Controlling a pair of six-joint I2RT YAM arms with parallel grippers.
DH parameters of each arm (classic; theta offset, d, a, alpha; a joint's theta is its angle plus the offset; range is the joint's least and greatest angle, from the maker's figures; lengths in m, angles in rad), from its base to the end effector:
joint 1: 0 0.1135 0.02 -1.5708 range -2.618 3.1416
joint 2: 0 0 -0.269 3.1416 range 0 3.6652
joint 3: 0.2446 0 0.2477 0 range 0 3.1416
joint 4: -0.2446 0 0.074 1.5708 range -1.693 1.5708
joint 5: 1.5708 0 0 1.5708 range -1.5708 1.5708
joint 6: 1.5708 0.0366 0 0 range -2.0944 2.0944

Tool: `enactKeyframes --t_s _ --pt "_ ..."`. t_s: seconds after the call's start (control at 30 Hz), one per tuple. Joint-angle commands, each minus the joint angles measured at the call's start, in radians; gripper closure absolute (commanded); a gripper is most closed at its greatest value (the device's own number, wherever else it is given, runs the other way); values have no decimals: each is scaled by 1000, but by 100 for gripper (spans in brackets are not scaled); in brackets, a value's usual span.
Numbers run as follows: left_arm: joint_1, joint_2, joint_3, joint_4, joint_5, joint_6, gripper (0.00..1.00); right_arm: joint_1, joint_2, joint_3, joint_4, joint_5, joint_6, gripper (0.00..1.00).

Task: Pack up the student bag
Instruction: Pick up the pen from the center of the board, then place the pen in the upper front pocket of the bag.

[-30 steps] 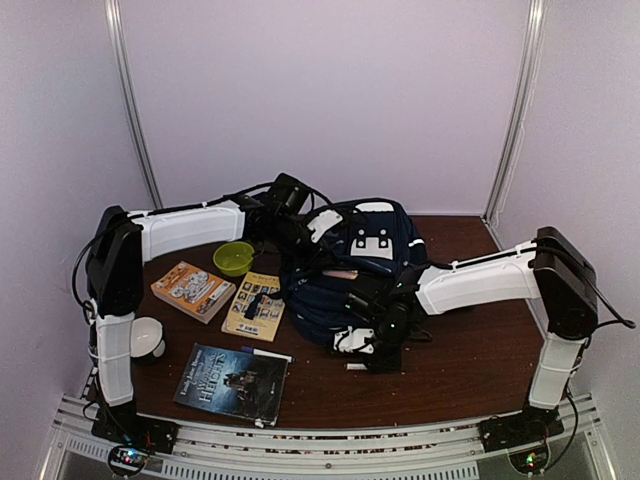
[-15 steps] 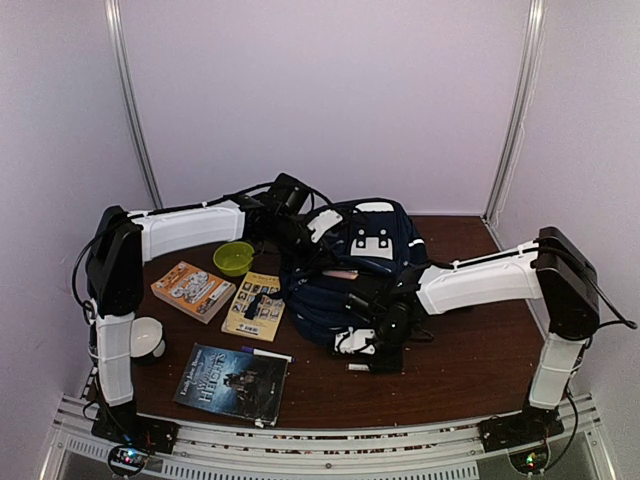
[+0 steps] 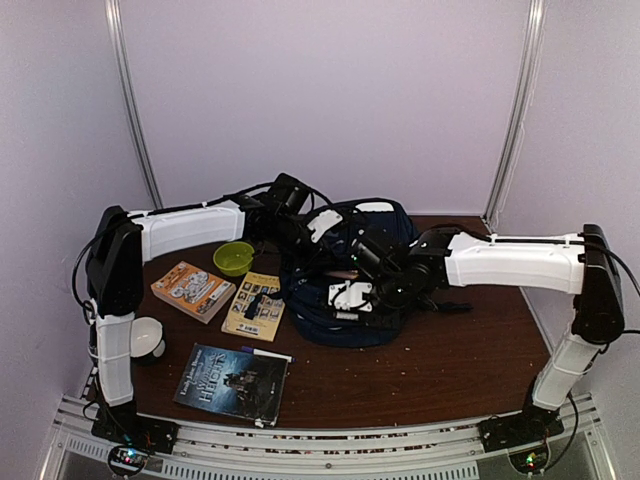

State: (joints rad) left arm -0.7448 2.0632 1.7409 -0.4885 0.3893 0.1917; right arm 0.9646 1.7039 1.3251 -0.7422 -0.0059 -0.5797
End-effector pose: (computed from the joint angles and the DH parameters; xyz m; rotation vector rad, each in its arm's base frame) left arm 0.3350 -0.3277 0.2531 1.2609 2.0712 -0.7221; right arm 0.1988 0.2872 0.2474 -1.8839 1.9319 0.1259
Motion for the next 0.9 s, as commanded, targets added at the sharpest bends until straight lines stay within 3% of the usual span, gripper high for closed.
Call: enactKeyframes --t_s 0.0,0.3,0.63,0.87 --pt "18 -49 25 24 16 -18 99 -39 18 72 76 108 -52 93" --pt "18 -51 26 24 22 -20 99 -81 124 140 208 198 -141 93" --pt "18 -52 28 25 31 -21 99 -83 205 58 484 319 -224 92" --pt "18 -51 24 28 31 -23 99 -85 213 -3 631 403 -266 70"
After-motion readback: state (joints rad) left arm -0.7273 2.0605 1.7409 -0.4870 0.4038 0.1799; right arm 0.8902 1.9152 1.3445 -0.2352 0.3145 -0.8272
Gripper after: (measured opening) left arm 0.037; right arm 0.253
